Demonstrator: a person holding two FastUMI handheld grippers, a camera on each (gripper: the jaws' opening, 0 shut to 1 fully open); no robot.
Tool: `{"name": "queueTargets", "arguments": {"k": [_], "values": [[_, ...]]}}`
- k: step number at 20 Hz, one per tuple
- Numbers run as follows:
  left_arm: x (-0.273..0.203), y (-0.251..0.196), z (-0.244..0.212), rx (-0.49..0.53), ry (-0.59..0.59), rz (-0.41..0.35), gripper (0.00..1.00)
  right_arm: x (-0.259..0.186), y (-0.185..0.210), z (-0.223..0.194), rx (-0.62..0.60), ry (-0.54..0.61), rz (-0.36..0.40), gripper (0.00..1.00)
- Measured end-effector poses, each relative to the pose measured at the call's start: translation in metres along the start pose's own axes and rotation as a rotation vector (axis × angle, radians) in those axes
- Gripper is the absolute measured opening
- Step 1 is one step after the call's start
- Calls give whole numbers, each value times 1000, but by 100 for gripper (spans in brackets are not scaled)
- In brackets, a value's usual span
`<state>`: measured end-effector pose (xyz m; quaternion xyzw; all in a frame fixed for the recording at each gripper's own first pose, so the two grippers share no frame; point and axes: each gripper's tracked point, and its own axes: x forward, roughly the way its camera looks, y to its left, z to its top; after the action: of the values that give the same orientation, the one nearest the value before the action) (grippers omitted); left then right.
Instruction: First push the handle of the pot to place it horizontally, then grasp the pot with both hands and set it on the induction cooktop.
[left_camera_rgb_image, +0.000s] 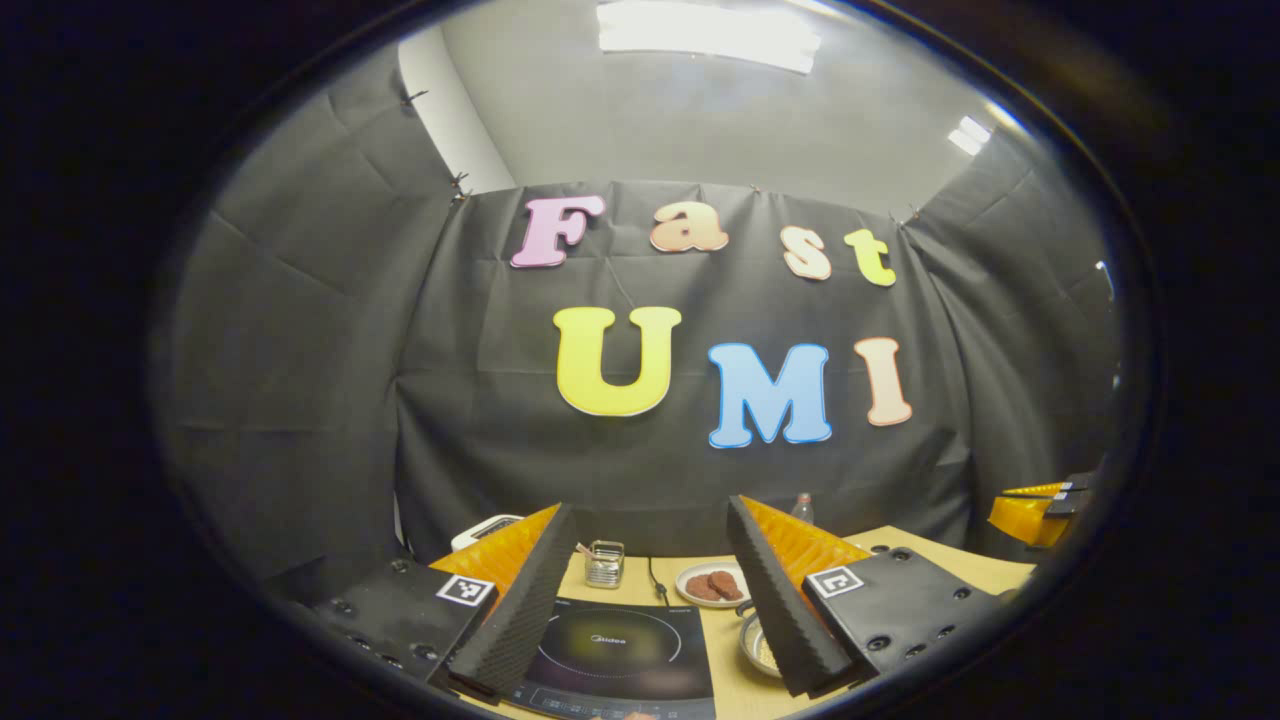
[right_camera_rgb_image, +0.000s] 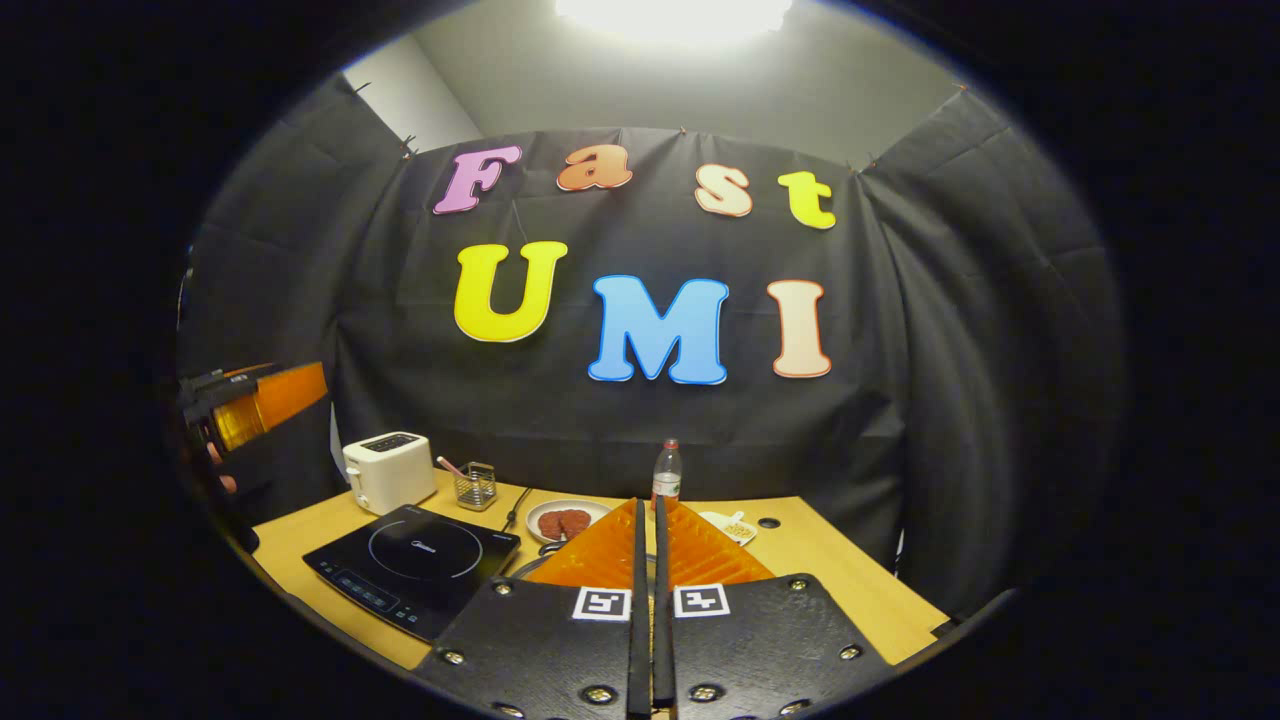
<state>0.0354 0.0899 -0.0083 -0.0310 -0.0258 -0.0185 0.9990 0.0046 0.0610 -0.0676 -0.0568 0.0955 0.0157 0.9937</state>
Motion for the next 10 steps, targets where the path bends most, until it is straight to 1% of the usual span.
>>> {"name": "queueTargets", "arguments": {"k": [1,5,6,7,10], "values": [[-1,8,-5,4,6,10,98,2,12,-13,-7,27,21,1],[-1,16,-11,3,14,23,98,-2,24,-57,-33,158,108,1],[-1,16,-16,3,26,30,99,-1,26,-68,-34,191,130,1],[1,15,-19,0,36,32,95,-1,30,-78,-33,223,160,1],[4,7,-25,6,52,38,95,2,35,-112,-42,311,228,1]]}}
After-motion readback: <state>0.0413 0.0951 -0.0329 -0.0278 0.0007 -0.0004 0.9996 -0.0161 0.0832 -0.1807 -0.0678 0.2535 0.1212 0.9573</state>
